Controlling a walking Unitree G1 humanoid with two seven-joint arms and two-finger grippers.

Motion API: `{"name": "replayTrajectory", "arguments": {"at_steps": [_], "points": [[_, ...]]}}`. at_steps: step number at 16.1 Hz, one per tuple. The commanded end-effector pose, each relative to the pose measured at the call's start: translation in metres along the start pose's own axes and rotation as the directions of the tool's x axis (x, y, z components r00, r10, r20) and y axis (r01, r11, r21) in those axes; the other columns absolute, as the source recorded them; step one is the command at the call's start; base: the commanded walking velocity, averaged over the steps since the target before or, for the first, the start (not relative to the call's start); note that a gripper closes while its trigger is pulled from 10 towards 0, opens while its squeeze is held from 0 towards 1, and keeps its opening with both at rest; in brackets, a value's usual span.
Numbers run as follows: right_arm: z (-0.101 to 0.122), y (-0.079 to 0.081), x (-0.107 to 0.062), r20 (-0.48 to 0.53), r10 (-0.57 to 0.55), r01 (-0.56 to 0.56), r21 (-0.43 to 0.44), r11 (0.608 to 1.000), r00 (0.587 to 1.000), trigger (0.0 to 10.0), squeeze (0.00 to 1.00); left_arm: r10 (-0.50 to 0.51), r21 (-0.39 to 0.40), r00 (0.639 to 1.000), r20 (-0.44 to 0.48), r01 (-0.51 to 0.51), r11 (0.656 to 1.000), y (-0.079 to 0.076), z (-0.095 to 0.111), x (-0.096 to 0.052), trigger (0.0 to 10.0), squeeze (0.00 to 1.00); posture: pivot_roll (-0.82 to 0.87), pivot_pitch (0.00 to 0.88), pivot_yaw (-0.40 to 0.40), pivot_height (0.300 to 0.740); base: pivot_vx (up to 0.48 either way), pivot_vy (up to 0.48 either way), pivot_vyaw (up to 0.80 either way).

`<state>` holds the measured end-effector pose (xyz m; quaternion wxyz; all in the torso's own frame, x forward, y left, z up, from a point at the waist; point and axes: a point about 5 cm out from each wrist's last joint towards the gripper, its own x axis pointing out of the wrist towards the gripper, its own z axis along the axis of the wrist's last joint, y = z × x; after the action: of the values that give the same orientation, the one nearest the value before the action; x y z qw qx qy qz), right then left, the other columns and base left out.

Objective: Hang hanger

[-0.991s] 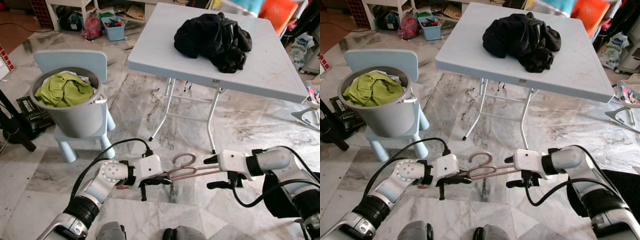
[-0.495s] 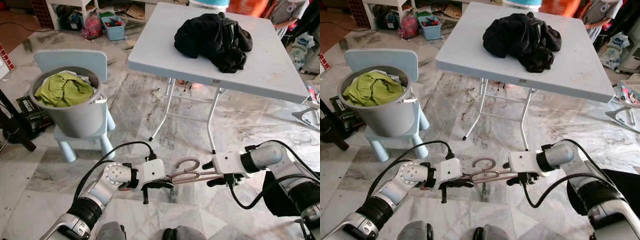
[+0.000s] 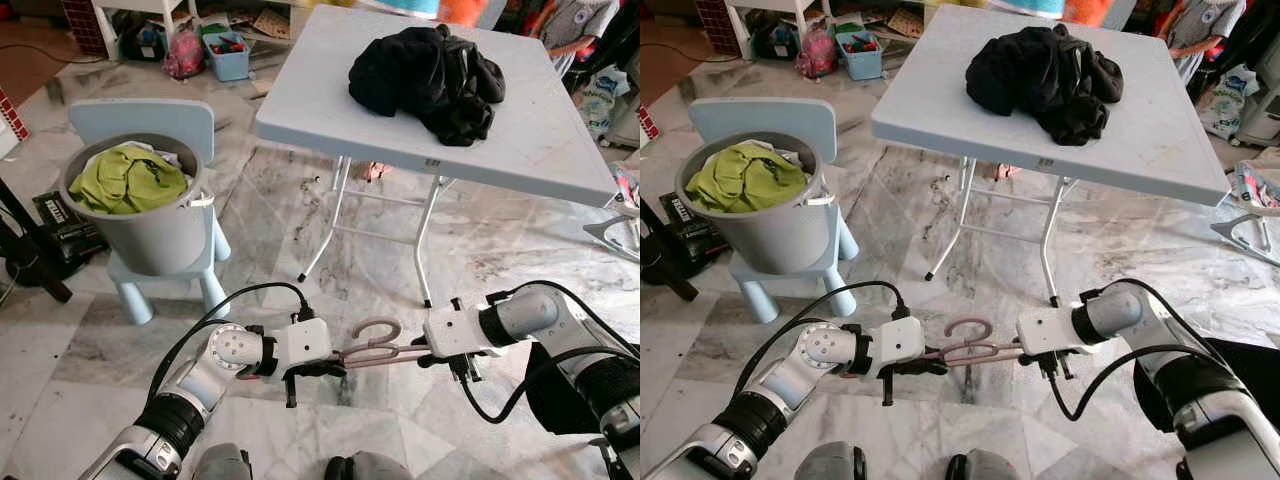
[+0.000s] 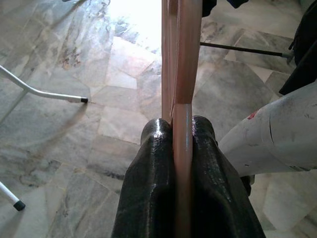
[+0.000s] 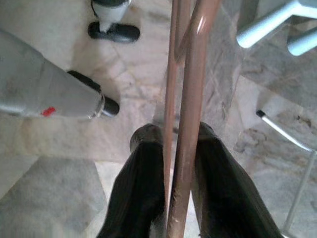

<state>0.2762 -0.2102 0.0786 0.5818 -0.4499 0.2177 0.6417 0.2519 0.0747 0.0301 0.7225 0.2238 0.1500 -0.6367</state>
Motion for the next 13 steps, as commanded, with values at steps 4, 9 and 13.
{"name": "replayTrajectory", "arguments": {"at_steps": [4,9,13], "points": [[-0.007,-0.002,-0.002,-0.074,-0.023,0.02,-0.044,0.999,0.997,10.0,0.0,0.003,0.033,1.0,-0.002,-0.003,0.999,0.006,0.006,0.003,10.0,0.0,-0.06,0.018,-0.107,0.74,0.0,0.0,0.0],[-0.012,-0.003,-0.004,-0.086,-0.051,0.047,-0.047,0.998,0.995,0.0,0.0,-0.001,0.033,1.0,-0.004,0.001,0.999,0.006,0.005,0.002,10.0,0.37,-0.06,0.017,-0.108,0.74,0.0,0.0,0.0],[-0.017,-0.002,-0.005,-0.098,-0.06,0.056,-0.041,0.998,0.993,0.0,0.0,-0.012,0.004,1.0,-0.014,0.012,1.0,0.005,0.001,0.001,10.0,1.0,-0.06,0.018,-0.109,0.74,0.0,0.0,0.0]]}}
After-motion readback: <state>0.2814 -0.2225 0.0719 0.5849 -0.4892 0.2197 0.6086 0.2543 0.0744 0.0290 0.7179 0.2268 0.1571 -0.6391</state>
